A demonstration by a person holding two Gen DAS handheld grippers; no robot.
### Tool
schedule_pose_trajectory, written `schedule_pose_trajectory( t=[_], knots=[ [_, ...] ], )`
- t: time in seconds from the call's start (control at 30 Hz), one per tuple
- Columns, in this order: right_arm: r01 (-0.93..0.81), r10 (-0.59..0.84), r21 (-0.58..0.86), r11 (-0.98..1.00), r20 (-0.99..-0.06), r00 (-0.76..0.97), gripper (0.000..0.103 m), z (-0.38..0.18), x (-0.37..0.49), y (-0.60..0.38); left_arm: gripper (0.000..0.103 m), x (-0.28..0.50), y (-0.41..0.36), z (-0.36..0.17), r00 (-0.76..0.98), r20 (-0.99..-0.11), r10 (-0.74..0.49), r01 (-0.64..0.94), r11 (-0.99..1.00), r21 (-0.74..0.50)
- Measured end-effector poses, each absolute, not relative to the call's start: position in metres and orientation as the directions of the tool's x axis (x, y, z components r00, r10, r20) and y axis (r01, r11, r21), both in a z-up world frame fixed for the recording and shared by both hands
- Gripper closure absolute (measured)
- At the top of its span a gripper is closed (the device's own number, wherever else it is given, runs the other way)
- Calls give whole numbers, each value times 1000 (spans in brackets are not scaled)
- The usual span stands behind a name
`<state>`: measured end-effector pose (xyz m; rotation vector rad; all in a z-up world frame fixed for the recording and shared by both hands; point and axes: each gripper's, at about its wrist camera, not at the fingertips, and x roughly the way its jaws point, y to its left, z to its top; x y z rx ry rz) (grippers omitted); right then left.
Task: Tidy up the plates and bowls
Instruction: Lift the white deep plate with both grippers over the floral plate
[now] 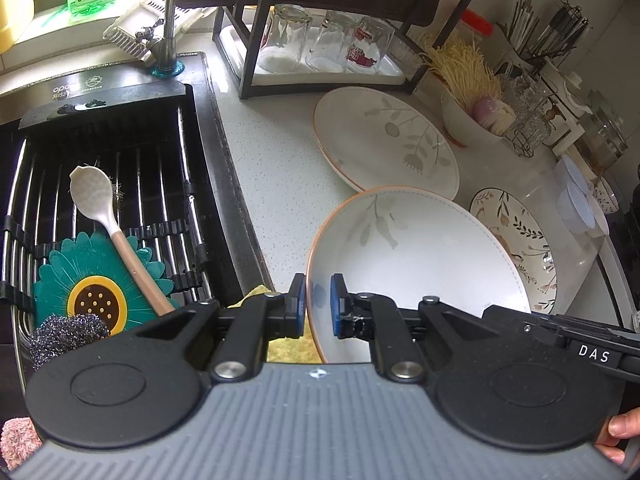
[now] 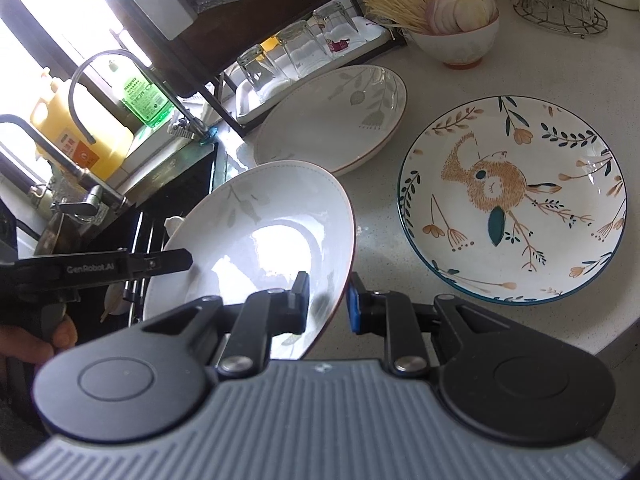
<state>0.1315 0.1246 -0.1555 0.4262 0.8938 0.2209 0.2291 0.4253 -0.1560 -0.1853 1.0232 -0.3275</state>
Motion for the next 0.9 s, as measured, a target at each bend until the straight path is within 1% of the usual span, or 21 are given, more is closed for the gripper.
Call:
schedule_pose_trajectory(
  t=[0.5, 0.7, 0.9],
  knots=[
    [-43, 347, 421, 906, -681, 645, 80, -134, 126, 96, 89, 224, 400, -133, 522, -757, -393, 188, 919, -347],
    [-60, 346, 411, 910, -671, 655, 80, -128, 122, 76, 89, 225, 375, -126, 532, -752, -390, 189, 920, -343],
    [-36, 327, 410, 911, -667, 670, 80, -125, 125, 49, 89, 230, 346, -130, 515, -755, -406, 199, 913, -355]
  ],
)
